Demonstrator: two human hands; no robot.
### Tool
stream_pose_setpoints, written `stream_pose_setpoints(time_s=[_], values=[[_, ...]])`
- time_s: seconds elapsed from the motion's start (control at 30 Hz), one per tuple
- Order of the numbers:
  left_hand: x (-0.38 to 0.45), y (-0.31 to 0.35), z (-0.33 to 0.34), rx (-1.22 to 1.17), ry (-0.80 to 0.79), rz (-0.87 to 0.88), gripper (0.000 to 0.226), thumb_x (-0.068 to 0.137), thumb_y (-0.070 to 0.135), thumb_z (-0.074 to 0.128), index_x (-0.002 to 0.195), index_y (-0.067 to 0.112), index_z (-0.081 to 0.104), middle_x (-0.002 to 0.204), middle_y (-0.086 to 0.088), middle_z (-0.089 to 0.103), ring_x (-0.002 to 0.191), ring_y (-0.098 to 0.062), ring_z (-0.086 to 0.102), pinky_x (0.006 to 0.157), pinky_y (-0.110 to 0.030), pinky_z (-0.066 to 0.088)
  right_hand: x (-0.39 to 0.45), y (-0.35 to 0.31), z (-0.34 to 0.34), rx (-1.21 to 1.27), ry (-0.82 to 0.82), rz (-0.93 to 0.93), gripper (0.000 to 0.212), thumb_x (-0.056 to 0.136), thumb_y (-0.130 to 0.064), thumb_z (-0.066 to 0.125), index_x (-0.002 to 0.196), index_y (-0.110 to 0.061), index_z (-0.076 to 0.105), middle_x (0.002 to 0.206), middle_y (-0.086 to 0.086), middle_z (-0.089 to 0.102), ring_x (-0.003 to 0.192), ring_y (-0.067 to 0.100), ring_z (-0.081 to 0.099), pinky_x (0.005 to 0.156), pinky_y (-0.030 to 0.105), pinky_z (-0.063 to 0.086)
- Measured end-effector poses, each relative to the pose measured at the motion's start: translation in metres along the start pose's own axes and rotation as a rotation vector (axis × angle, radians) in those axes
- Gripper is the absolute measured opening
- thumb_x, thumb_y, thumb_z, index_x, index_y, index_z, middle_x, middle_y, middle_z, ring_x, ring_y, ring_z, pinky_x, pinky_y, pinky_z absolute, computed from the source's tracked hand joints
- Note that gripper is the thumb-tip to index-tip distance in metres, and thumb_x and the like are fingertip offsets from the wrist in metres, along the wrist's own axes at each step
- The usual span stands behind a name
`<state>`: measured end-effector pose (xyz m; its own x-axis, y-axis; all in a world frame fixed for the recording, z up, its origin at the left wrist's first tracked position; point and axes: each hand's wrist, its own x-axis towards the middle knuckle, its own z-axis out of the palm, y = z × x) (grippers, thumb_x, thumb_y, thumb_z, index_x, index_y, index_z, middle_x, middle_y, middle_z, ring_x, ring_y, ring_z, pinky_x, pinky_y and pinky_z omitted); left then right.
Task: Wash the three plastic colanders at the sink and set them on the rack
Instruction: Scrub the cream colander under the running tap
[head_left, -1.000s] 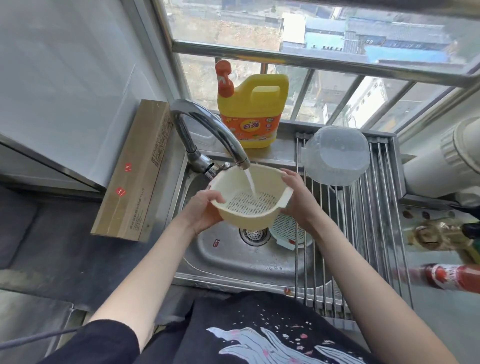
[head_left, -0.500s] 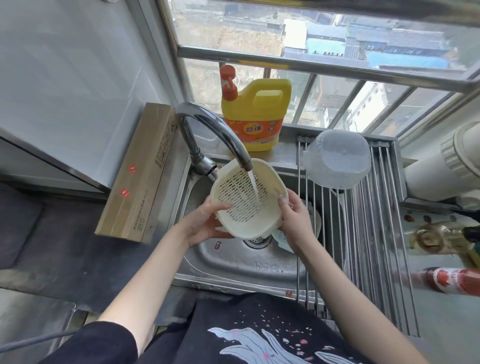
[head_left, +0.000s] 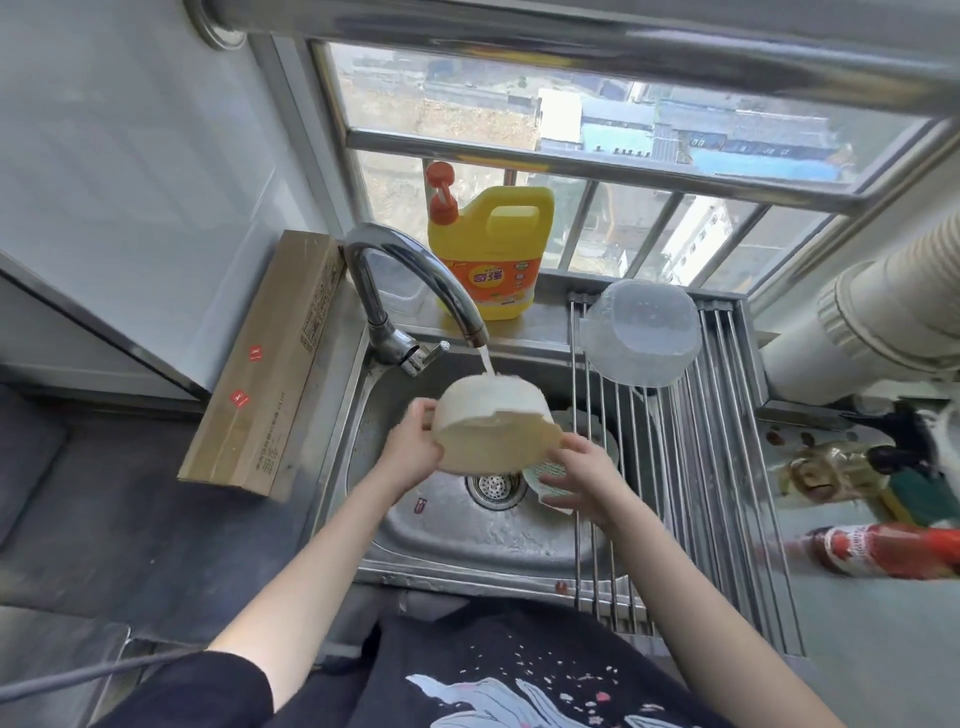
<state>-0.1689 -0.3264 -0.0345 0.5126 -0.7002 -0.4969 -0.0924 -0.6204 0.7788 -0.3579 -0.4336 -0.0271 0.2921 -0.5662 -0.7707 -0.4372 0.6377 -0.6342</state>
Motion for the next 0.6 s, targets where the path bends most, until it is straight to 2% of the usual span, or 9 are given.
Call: stream_pose_setpoints(time_s=[0.07, 0.1, 0.17, 0.23, 0.33, 0.4, 0.47, 0.53, 0.6], values=[[-0.002, 0.005, 0.000, 0.340, 0.065, 0.238, 0.049, 0.081, -0.002, 0.047, 0.125, 0.018, 0.040, 0.125, -0.011, 0.046, 0.102, -0.024, 0.049, 0.082, -0.032, 0.039, 0.000, -0.004, -0.011, 0.214, -0.029, 0.138, 0.031, 0.101, -0.020, 0.038, 0.129, -0.012, 0.049, 0.125, 0.023, 0.055, 0.095, 0.036, 0.064, 0.069, 0.043, 0.059], [-0.004, 0.008, 0.001, 0.414, 0.077, 0.335, 0.051, 0.084, -0.001, 0.044, 0.128, 0.021, 0.036, 0.127, -0.010, 0.042, 0.100, -0.023, 0.046, 0.082, -0.032, 0.037, -0.001, -0.005, -0.015, 0.290, -0.077, 0.189, 0.037, 0.102, -0.026, 0.035, 0.133, -0.008, 0.045, 0.126, 0.027, 0.053, 0.097, 0.040, 0.063, 0.068, 0.045, 0.058], [-0.014, 0.013, 0.006, 0.399, 0.068, 0.485, 0.050, 0.090, 0.001, 0.036, 0.127, 0.034, 0.032, 0.133, -0.003, 0.036, 0.110, -0.025, 0.043, 0.091, -0.040, 0.040, -0.005, -0.006, -0.017, 0.320, -0.156, 0.221, 0.051, 0.100, -0.045, 0.034, 0.135, -0.008, 0.039, 0.129, 0.025, 0.049, 0.104, 0.042, 0.056, 0.070, 0.045, 0.056], [-0.023, 0.013, 0.008, 0.453, 0.049, 0.604, 0.062, 0.085, -0.007, 0.035, 0.129, 0.036, 0.027, 0.139, 0.003, 0.026, 0.125, -0.025, 0.032, 0.101, -0.044, 0.038, -0.011, -0.004, -0.012, 0.321, -0.212, 0.188, 0.053, 0.092, -0.057, 0.045, 0.127, -0.016, 0.042, 0.125, 0.021, 0.049, 0.112, 0.040, 0.052, 0.084, 0.049, 0.053], [-0.030, 0.004, 0.008, 0.582, 0.083, 0.903, 0.067, 0.074, -0.004, 0.036, 0.134, 0.025, 0.025, 0.140, -0.003, 0.023, 0.128, -0.029, 0.029, 0.103, -0.047, 0.038, -0.021, 0.005, -0.010, 0.405, -0.270, 0.145, 0.054, 0.082, -0.045, 0.068, 0.123, -0.015, 0.050, 0.120, 0.017, 0.054, 0.115, 0.035, 0.050, 0.104, 0.048, 0.041], [-0.031, -0.003, 0.005, 0.618, 0.090, 0.987, 0.065, 0.076, 0.001, 0.033, 0.136, 0.024, 0.025, 0.141, -0.007, 0.028, 0.129, -0.029, 0.032, 0.104, -0.044, 0.036, -0.028, 0.012, -0.014, 0.434, -0.277, 0.106, 0.052, 0.080, -0.036, 0.072, 0.122, -0.011, 0.054, 0.122, 0.017, 0.059, 0.114, 0.033, 0.054, 0.100, 0.043, 0.044], [-0.033, -0.009, 0.004, 0.548, 0.089, 0.859, 0.067, 0.078, -0.002, 0.035, 0.138, 0.025, 0.027, 0.142, -0.009, 0.033, 0.131, -0.024, 0.033, 0.109, -0.043, 0.033, -0.031, 0.022, -0.019, 0.368, -0.209, -0.072, 0.065, 0.075, -0.034, 0.076, 0.128, -0.007, 0.052, 0.120, 0.014, 0.064, 0.110, 0.030, 0.061, 0.089, 0.039, 0.051], [-0.037, -0.006, 0.002, 0.294, 0.005, 0.514, 0.067, 0.083, -0.005, 0.043, 0.142, 0.024, 0.029, 0.142, -0.007, 0.040, 0.127, -0.019, 0.042, 0.108, -0.039, 0.037, -0.037, 0.030, -0.021, 0.331, -0.068, -0.271, 0.083, 0.066, -0.032, 0.083, 0.135, -0.011, 0.042, 0.122, 0.011, 0.062, 0.105, 0.026, 0.065, 0.082, 0.035, 0.055], [-0.039, 0.001, 0.003, 0.041, -0.162, 0.200, 0.069, 0.088, 0.003, 0.056, 0.146, 0.022, 0.025, 0.143, -0.007, 0.042, 0.116, -0.017, 0.053, 0.097, -0.032, 0.044, -0.046, 0.033, -0.024, 0.219, 0.060, -0.420, 0.099, 0.055, -0.038, 0.089, 0.138, -0.028, 0.034, 0.130, 0.004, 0.053, 0.111, 0.020, 0.060, 0.087, 0.038, 0.055]])
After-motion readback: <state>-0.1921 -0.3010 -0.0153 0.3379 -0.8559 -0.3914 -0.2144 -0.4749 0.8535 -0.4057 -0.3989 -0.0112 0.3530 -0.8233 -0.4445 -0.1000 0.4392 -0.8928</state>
